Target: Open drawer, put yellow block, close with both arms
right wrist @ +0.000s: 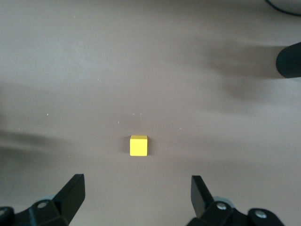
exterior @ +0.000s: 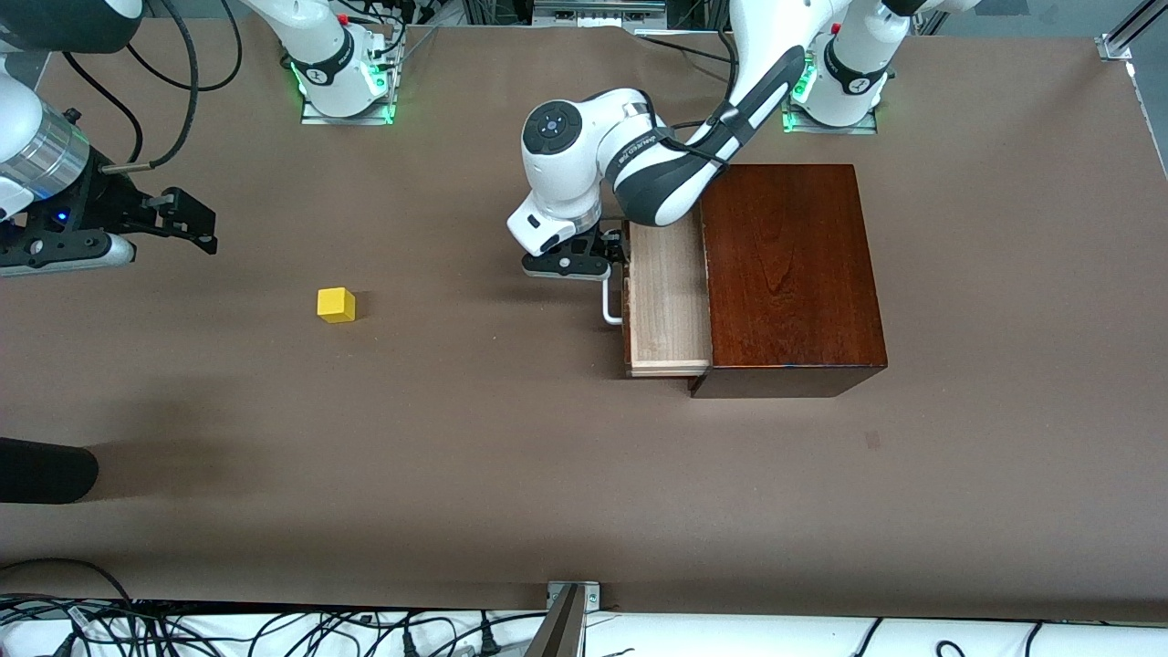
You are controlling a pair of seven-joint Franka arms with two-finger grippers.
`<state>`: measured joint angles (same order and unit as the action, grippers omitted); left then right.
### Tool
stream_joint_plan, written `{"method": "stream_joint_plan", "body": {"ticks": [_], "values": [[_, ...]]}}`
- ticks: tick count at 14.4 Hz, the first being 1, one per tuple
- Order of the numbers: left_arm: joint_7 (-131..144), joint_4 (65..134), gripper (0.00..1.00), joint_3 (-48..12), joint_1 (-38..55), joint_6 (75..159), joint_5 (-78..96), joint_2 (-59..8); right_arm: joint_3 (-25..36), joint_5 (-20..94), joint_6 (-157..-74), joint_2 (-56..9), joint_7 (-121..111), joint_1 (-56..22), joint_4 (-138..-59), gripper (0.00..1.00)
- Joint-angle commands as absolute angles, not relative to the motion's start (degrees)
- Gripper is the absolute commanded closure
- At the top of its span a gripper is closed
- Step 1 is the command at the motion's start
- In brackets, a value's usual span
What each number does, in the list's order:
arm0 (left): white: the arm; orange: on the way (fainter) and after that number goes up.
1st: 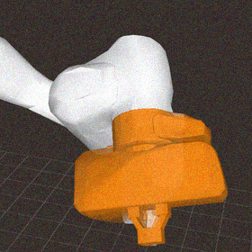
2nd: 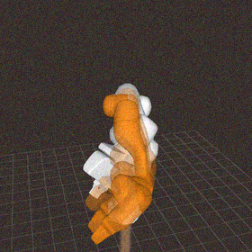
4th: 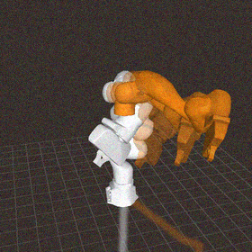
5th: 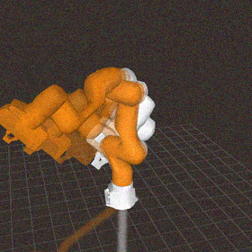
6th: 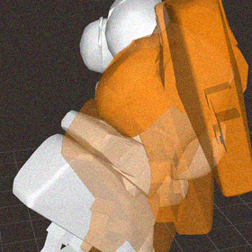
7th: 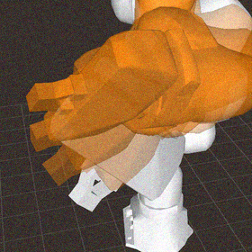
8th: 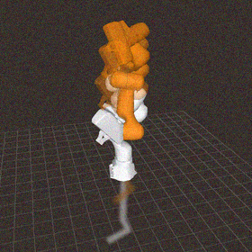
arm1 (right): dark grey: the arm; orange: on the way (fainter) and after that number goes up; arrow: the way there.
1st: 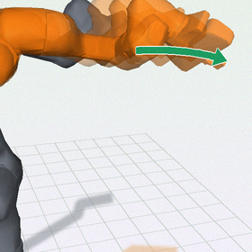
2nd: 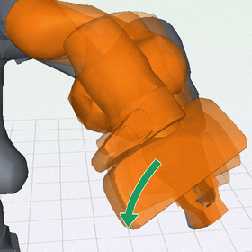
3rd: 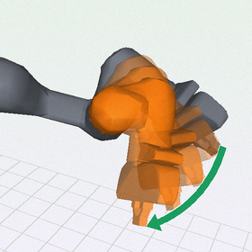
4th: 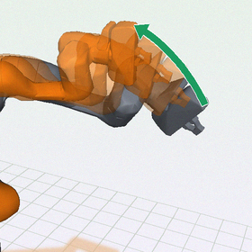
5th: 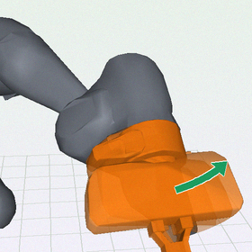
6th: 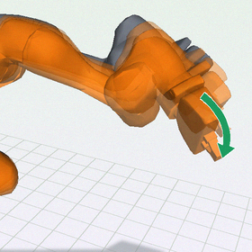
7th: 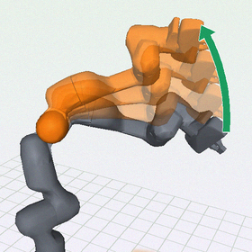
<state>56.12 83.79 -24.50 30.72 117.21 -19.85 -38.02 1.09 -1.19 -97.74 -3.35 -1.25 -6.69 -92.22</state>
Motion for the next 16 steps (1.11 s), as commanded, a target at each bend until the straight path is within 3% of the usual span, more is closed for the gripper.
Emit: {"method": "stream_joint_plan", "body": {"ticks": [1, 5, 10, 12, 16], "values": [[56.2, 80.8, 0.00, -24.5, 30.3, 108.2, -19.9, -33.2, 0.8, -1.0, -99.7, -5.3, -0.8, -6.2, -91.0, 0.00], [56.2, 77.7, 0.00, -24.3, 25.2, 91.5, -19.9, -24.5, 0.4, -1.1, -99.1, -5.4, -0.7, -6.9, -91.1, 0.00], [54.1, 77.1, 0.00, -24.6, 12.4, 76.1, -19.8, -17.7, 0.3, -1.7, -99.6, -11.6, -2.1, -7.0, -91.1, 0.00], [45.0, 77.1, 0.00, -24.5, 6.6, 74.4, -16.8, -16.4, 0.3, -1.8, -100.4, -15.8, -1.5, -8.3, -91.2, 0.00], [25.3, 77.0, 0.00, -24.3, -10.2, 74.7, -4.7, -15.9, 0.3, -1.1, -107.6, -17.3, -1.0, -9.0, -96.7, 0.00]]}}
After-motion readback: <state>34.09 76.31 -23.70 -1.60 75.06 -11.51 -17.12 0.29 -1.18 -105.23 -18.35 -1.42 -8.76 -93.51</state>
